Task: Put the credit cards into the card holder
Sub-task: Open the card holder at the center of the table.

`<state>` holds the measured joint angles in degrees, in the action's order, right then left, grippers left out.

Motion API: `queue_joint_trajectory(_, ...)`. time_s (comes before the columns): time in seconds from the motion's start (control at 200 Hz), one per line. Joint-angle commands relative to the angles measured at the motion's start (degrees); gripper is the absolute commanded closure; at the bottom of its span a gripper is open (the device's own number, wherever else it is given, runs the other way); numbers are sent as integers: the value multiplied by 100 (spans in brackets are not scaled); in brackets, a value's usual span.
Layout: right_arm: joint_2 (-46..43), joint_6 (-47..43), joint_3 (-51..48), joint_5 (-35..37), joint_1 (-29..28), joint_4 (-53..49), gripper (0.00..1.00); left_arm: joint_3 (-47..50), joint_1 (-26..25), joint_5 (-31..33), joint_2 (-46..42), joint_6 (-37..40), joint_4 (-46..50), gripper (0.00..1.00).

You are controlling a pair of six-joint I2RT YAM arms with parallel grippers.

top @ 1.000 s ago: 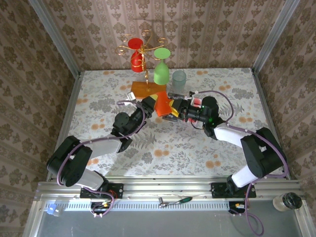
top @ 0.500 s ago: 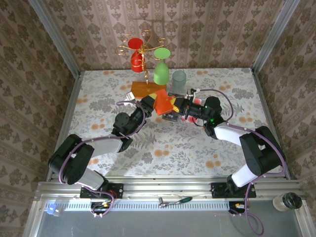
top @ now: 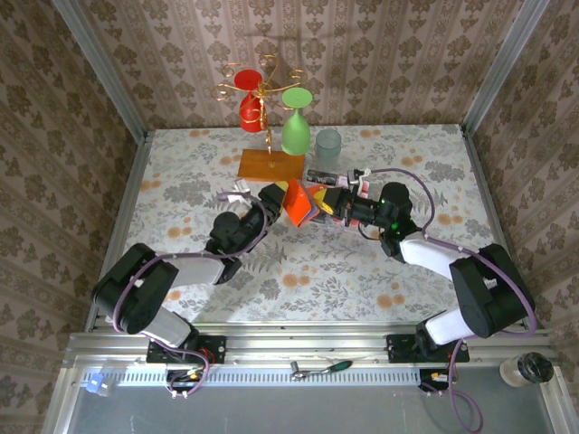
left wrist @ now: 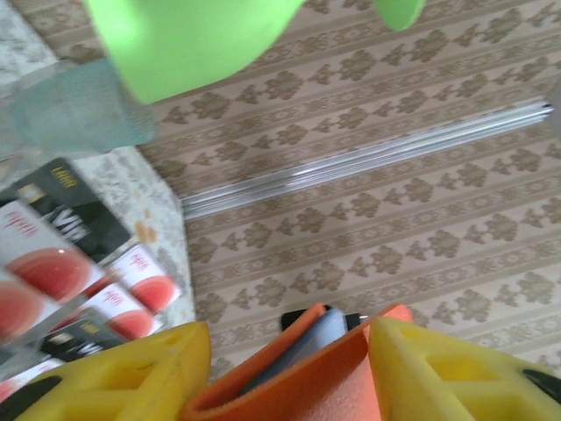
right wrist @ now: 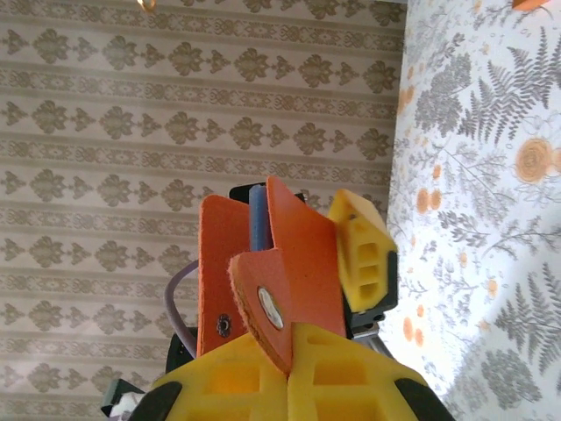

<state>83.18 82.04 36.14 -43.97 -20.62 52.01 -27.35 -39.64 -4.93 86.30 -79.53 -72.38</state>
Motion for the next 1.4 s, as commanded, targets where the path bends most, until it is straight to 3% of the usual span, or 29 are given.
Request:
queue_joint_trajectory(0.0,-178,-570,-173,-134,-9,-490,100,356,72,-44,36,183,-88,45)
queue_joint_trajectory(0.245,97,-803,-740,-17,-12,-317,100,832,194,-119,149,310,-42,39)
queue_joint_trajectory(0.67,1333,-736,-1703,327,-82,1212,100,491,-152,-385,1400,407,-79,39)
queue_joint_trajectory(0.9,1673,-743,-1810,480,-82,1507,100,653,-184,-470,1501,510,181,39)
queue_joint_trajectory(1.06,1670,-757,-1820,546,-85,1474,100,552,-257,-562,1145,864,1154,39)
queue_joint_trajectory(1.395,1627,-753,-1822,617,-83,1382,100,-600,-604,-95,-163,2278,4857,33)
